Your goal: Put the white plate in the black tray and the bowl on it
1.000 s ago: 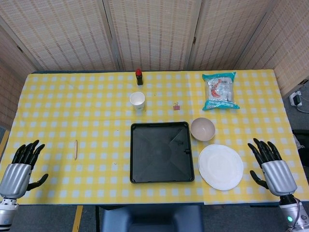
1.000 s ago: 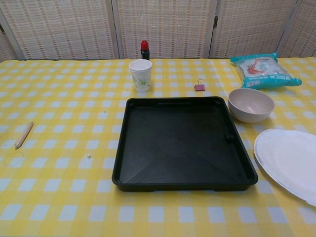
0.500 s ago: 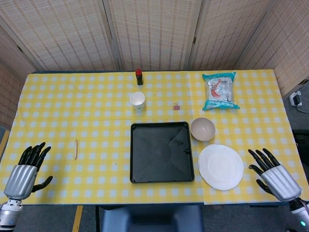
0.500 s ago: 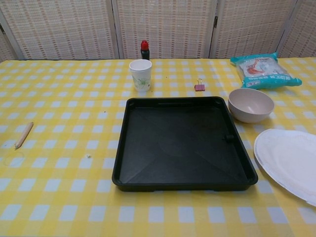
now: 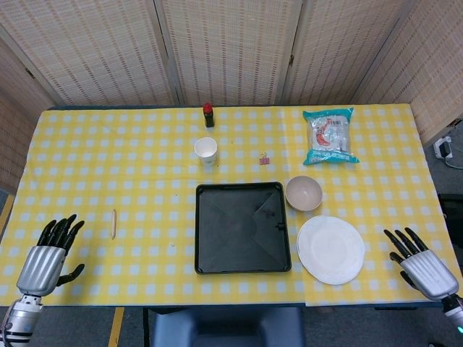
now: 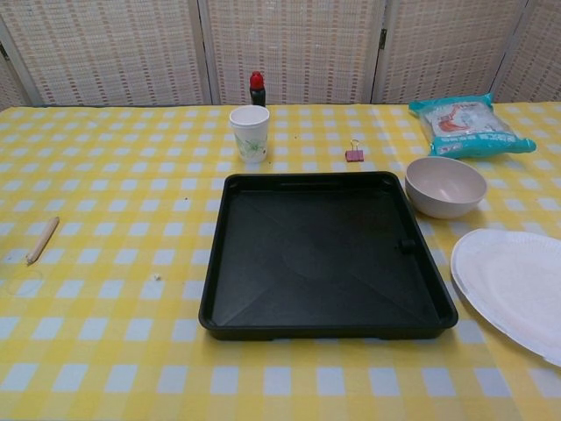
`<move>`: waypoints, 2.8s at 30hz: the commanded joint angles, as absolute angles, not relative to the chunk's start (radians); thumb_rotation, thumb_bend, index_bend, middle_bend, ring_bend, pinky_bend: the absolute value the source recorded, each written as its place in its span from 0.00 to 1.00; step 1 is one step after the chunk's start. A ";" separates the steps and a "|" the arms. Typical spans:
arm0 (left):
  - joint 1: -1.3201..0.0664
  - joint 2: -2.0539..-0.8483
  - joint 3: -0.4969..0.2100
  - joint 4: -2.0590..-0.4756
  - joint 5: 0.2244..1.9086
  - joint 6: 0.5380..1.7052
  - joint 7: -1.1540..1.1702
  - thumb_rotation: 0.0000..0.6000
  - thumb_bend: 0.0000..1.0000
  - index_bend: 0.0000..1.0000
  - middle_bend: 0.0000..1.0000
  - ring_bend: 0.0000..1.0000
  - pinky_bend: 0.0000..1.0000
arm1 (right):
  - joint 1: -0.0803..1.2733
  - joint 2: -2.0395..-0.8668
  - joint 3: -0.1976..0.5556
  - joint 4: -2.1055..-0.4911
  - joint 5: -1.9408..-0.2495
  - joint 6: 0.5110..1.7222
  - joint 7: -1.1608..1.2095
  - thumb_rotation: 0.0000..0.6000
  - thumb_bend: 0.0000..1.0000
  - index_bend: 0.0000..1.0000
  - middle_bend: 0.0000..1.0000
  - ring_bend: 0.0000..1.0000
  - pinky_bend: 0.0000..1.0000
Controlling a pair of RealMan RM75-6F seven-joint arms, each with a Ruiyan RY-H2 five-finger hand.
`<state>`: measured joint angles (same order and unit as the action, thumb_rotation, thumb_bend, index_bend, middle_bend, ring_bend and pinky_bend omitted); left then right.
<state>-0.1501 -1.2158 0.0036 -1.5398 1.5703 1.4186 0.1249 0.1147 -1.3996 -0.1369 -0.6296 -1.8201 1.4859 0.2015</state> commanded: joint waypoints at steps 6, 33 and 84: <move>-0.158 -1.224 0.004 -1.533 1.560 1.403 0.129 1.00 0.28 0.00 0.00 0.00 0.00 | 0.102 -1.578 -0.117 -0.399 -1.774 1.525 0.324 1.00 0.37 0.45 0.00 0.00 0.00; -0.150 -1.209 0.011 -1.544 1.562 1.419 0.116 1.00 0.28 0.00 0.00 0.00 0.00 | 0.176 -1.737 -0.150 -0.210 -1.771 1.503 0.398 1.00 0.37 0.40 0.00 0.00 0.00; -0.138 -1.189 0.009 -1.562 1.557 1.440 0.121 1.00 0.28 0.00 0.00 0.00 0.00 | 0.241 -1.794 -0.191 -0.198 -1.778 1.505 0.382 1.00 0.52 0.65 0.08 0.09 0.00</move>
<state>-0.1388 -1.1892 0.0088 -1.5625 1.5560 1.4395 0.1207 0.2408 -1.7938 -0.1909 -0.1986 -1.7787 1.5039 0.3830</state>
